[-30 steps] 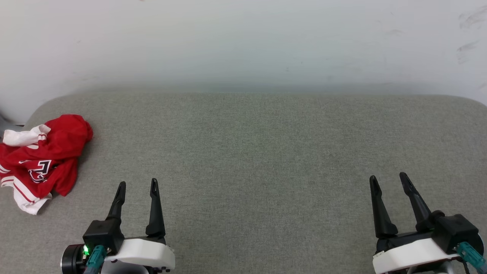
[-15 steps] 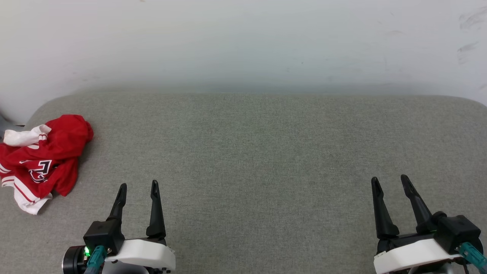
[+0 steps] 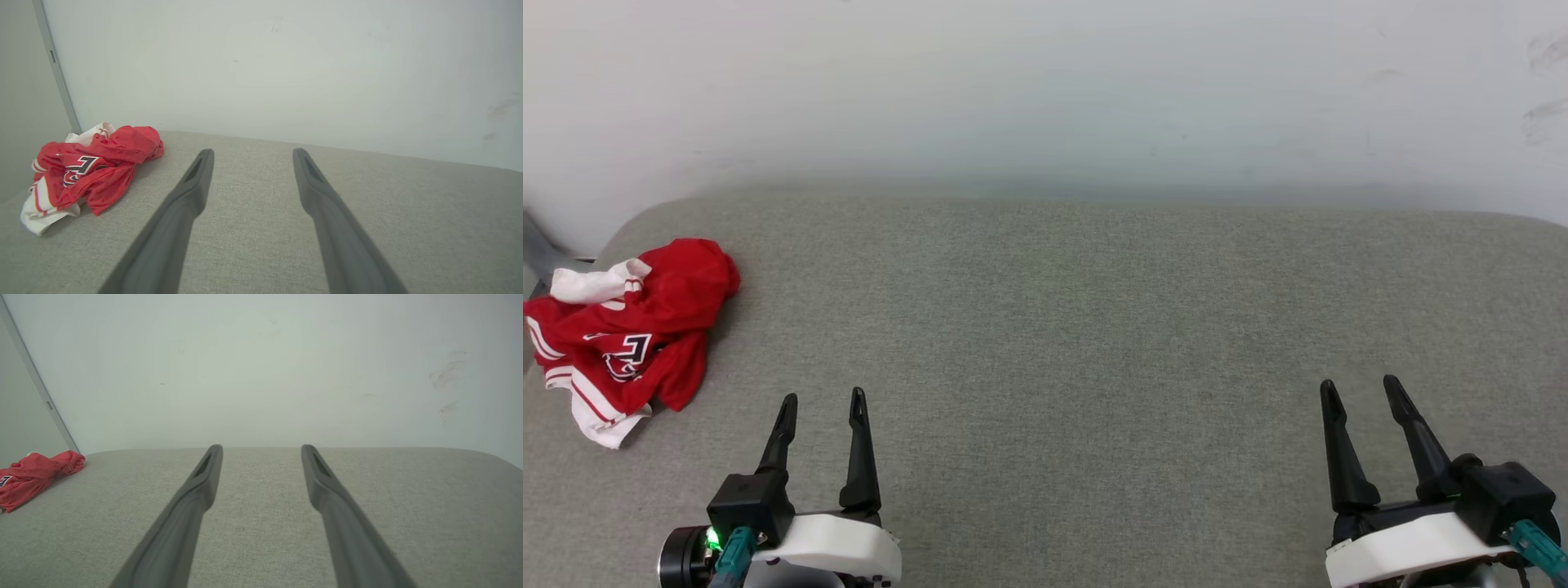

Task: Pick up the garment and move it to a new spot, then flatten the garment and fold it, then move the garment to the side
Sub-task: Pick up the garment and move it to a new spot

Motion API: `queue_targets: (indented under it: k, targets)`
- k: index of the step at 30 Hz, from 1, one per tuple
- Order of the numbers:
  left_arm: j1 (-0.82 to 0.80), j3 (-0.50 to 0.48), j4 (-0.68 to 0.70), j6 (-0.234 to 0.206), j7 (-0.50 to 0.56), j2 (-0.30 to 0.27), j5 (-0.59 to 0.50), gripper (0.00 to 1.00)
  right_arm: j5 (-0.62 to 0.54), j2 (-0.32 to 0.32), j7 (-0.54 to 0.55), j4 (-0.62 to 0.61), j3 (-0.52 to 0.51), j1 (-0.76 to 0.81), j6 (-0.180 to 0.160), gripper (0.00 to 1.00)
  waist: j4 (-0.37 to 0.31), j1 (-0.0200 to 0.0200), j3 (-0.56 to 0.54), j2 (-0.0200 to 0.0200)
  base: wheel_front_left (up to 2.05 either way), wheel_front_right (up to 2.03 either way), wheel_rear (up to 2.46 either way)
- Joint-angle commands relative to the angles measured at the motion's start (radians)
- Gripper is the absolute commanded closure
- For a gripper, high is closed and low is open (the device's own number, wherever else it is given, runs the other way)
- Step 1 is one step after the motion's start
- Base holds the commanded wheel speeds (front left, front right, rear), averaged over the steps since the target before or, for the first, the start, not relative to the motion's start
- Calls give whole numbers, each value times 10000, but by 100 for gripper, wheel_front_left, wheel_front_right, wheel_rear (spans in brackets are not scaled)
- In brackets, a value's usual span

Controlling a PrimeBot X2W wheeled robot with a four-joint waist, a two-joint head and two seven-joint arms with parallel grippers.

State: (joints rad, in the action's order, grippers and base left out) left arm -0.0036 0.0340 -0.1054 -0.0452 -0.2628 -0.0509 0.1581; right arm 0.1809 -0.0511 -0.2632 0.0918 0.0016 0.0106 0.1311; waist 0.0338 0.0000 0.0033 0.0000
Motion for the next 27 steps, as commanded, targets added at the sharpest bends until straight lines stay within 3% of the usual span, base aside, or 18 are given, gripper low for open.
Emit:
queue_targets:
  k: [1, 27]
  targets:
    - [-27, 5, -17, -15, -32, 10, -71, 0, -15, 16, -25, -37, -13, 58, -7, 0, 127, 0, 10, 0, 0, 0, 0]
    - [-76, -99, -6, -305, -32, 9, -259, 0, -84, 18, -25, -191, 114, 214, -7, 0, 2895, 0, 151, 0, 0, 0, 0]
